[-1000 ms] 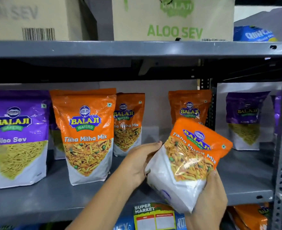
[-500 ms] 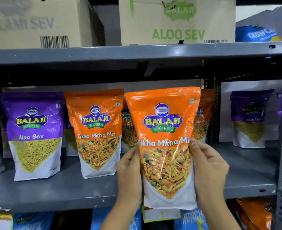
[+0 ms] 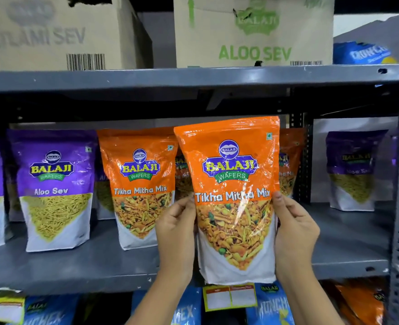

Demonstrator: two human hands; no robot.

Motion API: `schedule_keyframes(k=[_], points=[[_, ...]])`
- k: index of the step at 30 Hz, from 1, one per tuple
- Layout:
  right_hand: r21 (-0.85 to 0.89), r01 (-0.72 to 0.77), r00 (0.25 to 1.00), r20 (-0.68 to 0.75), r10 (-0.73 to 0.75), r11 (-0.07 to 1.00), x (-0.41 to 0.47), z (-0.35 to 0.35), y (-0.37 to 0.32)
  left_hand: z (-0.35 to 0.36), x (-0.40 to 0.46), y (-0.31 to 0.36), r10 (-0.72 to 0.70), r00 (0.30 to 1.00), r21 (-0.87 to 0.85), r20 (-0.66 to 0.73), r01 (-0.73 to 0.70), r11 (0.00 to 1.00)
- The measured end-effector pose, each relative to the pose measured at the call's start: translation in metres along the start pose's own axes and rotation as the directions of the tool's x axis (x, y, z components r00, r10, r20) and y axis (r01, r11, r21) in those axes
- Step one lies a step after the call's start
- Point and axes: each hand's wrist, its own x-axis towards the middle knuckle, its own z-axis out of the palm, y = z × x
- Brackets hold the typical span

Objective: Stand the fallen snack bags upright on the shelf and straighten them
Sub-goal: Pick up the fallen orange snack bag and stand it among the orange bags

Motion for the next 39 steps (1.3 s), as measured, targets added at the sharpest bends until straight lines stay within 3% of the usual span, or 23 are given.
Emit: schedule_keyframes(k=[6,12,26,32,39], points=[[0.010,-0.031,1.000,-0.003,0.031,0.999,0.001,0.003,0.001,0.001,0.000,-0.007,0.072,0.995,0.195,-0.066,-0.058,0.979],[0.102,-0.252,0.966,0.086,0.244,0.962,0.015,0.002,0.003,0.002,0.018,-0.020,0.068,0.983,0.206,-0.172,-0.032,0.978],[0.024,-0.307,0.947,0.105,0.303,0.952,0.078,-0.012,0.018,0.048,0.058,-0.055,-0.019,0.990,0.285,-0.142,0.060,0.957],[-0.090,-0.308,0.941,0.117,0.317,0.947,0.116,-0.020,0.019,0.079,0.079,-0.076,-0.031,0.985,0.287,-0.167,0.079,0.955],[-0.189,-0.297,0.947,0.068,0.314,0.936,0.127,-0.040,0.036,0.084,0.072,-0.100,-0.189,0.971,0.252,-0.149,0.222,0.942]])
